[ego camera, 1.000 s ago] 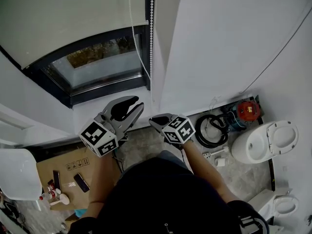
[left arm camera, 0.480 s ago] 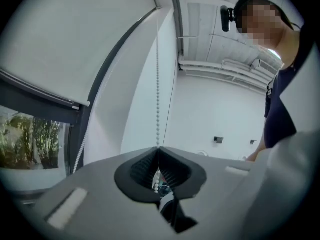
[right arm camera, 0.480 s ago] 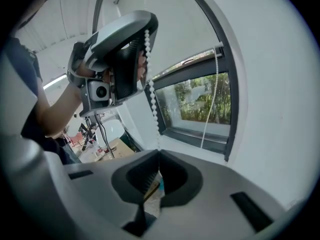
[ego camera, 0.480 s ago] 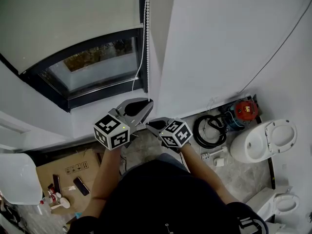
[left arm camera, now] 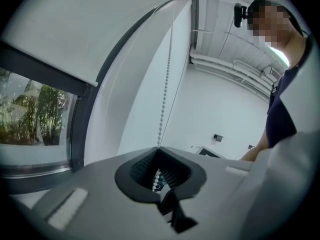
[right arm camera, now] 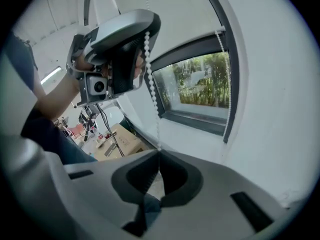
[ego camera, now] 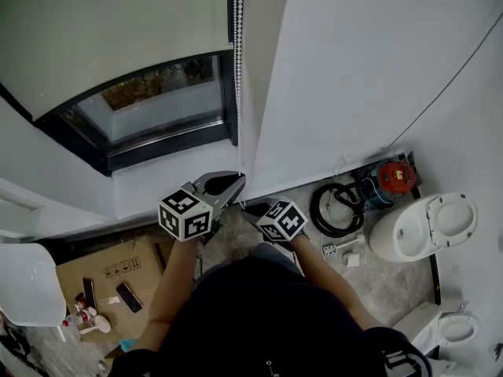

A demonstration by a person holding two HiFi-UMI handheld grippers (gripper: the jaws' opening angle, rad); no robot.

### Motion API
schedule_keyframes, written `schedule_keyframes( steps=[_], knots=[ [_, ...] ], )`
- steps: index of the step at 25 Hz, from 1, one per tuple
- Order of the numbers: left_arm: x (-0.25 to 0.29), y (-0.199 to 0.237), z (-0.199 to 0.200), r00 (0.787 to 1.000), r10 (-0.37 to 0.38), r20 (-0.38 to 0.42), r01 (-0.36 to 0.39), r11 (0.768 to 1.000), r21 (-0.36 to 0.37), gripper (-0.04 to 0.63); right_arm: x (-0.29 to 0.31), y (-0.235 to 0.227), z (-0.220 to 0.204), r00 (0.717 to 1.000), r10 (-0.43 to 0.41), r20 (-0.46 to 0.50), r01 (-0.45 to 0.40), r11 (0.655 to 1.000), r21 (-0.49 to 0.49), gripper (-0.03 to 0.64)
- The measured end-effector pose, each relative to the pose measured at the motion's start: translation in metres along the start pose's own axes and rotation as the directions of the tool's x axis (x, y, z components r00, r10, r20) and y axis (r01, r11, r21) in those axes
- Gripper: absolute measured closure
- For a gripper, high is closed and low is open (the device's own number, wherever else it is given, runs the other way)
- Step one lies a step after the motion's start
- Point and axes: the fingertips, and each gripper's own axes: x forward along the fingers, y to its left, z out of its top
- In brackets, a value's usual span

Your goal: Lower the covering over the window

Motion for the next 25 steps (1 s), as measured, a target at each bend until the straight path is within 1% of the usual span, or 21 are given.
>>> schedule_keyframes(
  steps=[4,12,13,15,16,17,19,20,22,25],
  knots=[
    [0.000,0.003,-0.019,1.000,0.006,-0.029,-0.008,0.999,-0.040,0.583,0.002,0.002,0.002,1.000,0.005,0.002,-0.005,1.000,-0.001,0.604],
    [0.000,0.014,-0.019,1.000,0.025,-0.004,-0.025,0.997,-0.072,0.583,-0.007,-0.001,0.012,0.999,-0.012,0.031,0.012,1.000,-0.008,0.603],
    [0.002,0.016,-0.023,0.999,0.030,-0.021,-0.032,0.997,-0.074,0.583,-0.009,-0.002,0.011,0.999,-0.014,0.031,0.014,1.000,-0.008,0.603],
    [0.008,0.019,-0.040,0.996,0.037,-0.086,-0.043,0.996,-0.072,0.583,-0.011,-0.004,0.010,0.999,-0.020,0.034,0.020,1.000,-0.005,0.603],
    [0.011,0.020,-0.050,0.994,0.034,-0.106,-0.043,0.995,-0.085,0.583,-0.012,-0.005,0.010,0.999,-0.022,0.035,0.022,1.000,-0.003,0.603],
    [0.012,0.019,-0.058,0.994,0.025,-0.105,-0.037,0.993,-0.114,0.583,-0.013,-0.004,0.009,0.999,-0.022,0.035,0.023,1.000,-0.002,0.603],
    [0.012,0.016,-0.065,0.997,0.008,-0.077,-0.021,0.985,-0.170,0.583,-0.015,-0.004,0.009,0.999,-0.022,0.034,0.022,1.000,-0.003,0.603],
    [0.012,0.015,-0.065,0.997,0.004,-0.072,-0.016,0.984,-0.175,0.583,-0.016,-0.004,0.009,0.999,-0.022,0.036,0.022,1.000,-0.005,0.603],
    [0.014,0.016,-0.064,0.997,0.003,-0.082,-0.016,0.987,-0.161,0.583,-0.018,-0.006,0.014,0.998,-0.032,0.055,0.033,0.999,-0.014,0.603],
    [0.015,0.023,-0.062,0.997,0.016,-0.077,-0.029,0.986,-0.166,0.583,-0.024,-0.015,0.023,0.993,-0.080,0.089,0.083,0.996,-0.038,0.601]
  ],
)
